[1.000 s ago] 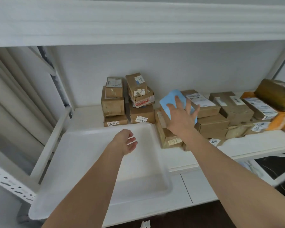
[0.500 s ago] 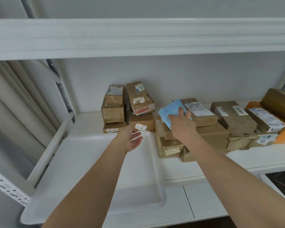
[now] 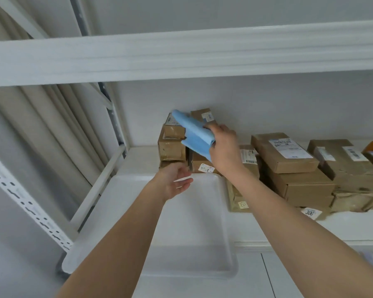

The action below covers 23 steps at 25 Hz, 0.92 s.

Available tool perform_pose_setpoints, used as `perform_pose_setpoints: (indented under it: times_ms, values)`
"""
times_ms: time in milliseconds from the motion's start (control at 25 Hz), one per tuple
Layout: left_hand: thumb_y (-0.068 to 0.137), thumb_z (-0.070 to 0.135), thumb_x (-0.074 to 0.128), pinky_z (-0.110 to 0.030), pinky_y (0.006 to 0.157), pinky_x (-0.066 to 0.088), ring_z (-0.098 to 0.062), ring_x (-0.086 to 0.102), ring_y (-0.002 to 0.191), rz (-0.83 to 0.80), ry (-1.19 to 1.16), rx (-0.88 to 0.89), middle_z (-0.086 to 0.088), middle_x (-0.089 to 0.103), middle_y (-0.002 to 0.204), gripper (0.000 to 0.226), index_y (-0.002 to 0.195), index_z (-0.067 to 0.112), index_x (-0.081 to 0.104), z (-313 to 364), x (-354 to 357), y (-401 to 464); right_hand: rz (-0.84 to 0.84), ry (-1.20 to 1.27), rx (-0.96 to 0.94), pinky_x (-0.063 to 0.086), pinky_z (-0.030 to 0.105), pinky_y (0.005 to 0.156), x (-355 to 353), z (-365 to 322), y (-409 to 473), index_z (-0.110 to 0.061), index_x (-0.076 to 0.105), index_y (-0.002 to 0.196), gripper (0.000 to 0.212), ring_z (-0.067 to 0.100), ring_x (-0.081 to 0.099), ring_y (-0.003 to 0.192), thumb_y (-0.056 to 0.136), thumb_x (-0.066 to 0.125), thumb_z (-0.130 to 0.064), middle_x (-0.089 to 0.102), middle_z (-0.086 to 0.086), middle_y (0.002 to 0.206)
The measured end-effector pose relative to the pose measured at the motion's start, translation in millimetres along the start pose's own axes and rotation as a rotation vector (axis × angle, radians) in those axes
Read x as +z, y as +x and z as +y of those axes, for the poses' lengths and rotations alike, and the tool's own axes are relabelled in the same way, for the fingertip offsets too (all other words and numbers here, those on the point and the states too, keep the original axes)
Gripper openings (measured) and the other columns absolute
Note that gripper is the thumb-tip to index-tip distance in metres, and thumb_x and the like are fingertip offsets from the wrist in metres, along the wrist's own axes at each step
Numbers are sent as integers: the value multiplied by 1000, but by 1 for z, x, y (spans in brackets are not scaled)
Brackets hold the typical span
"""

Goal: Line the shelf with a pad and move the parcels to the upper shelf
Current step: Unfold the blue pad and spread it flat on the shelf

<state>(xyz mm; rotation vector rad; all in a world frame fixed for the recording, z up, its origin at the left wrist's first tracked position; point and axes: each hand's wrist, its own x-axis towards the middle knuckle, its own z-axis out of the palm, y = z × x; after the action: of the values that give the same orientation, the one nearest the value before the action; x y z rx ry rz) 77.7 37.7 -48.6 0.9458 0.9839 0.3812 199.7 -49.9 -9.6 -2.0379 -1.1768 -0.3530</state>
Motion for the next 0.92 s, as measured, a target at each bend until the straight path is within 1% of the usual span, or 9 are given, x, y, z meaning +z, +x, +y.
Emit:
perform_pose_setpoints:
  times_ms: [80,120,200,280,400,680,760,840,920]
  values:
    - [94,24,60,-32,76,55,-27,66,87,-19,-29,25,-12,68,109,18,101,8,62,2,-12,-1,-56,318,225,34,19,70,11,-9,-1,-7,59,124,39,26,55,100,92,41,6,61,11,110]
    - [95,26,59,-33,79,55,-27,66,88,-19,-48,35,-12,67,110,20,106,9,60,3,-17,-1,-100,394,331,32,17,71,17,-12,-2,-5,58,124,34,27,56,103,96,40,2,61,12,113]
    - [96,22,58,-37,87,53,-29,65,89,3,-97,65,-12,65,107,16,108,12,57,4,-27,-4,-170,439,436,34,22,77,28,-16,-6,-2,56,123,27,29,56,111,101,41,-9,60,15,120]
    - [95,13,57,-38,90,51,-28,63,85,35,-150,90,-10,62,101,10,105,12,56,4,-37,-6,-172,472,455,35,24,78,37,-19,-11,-2,57,120,26,30,56,112,101,44,-12,61,15,119]
    - [92,6,61,-34,80,51,-23,61,81,93,-166,105,-8,60,96,17,107,10,55,6,-53,-6,-158,485,470,35,24,78,46,-19,-13,-2,60,118,26,30,57,110,100,48,-14,63,15,117]
    - [87,16,71,-28,85,45,-15,56,82,144,-65,176,-1,60,93,27,110,10,57,21,-76,-7,-208,526,510,38,27,76,51,-24,-19,-6,56,125,32,28,58,109,101,45,-25,62,11,118]
    - [88,21,71,-31,88,44,-18,58,87,134,-73,199,-1,61,97,32,113,10,56,24,-80,-6,-226,631,559,45,31,74,52,-22,-20,-11,43,135,40,26,58,106,100,50,-28,57,10,123]
    - [88,24,71,-34,91,45,-22,60,94,121,-95,216,-2,63,99,29,109,11,56,27,-85,-5,-333,765,630,55,36,74,51,-20,-23,-22,19,147,66,24,57,109,95,58,-33,49,6,131]
    - [87,27,71,-36,91,46,-22,61,96,124,-120,229,-4,65,100,23,99,14,56,28,-86,-4,-467,666,571,51,45,96,52,-15,-24,-37,6,150,90,27,47,128,84,66,-50,37,5,148]
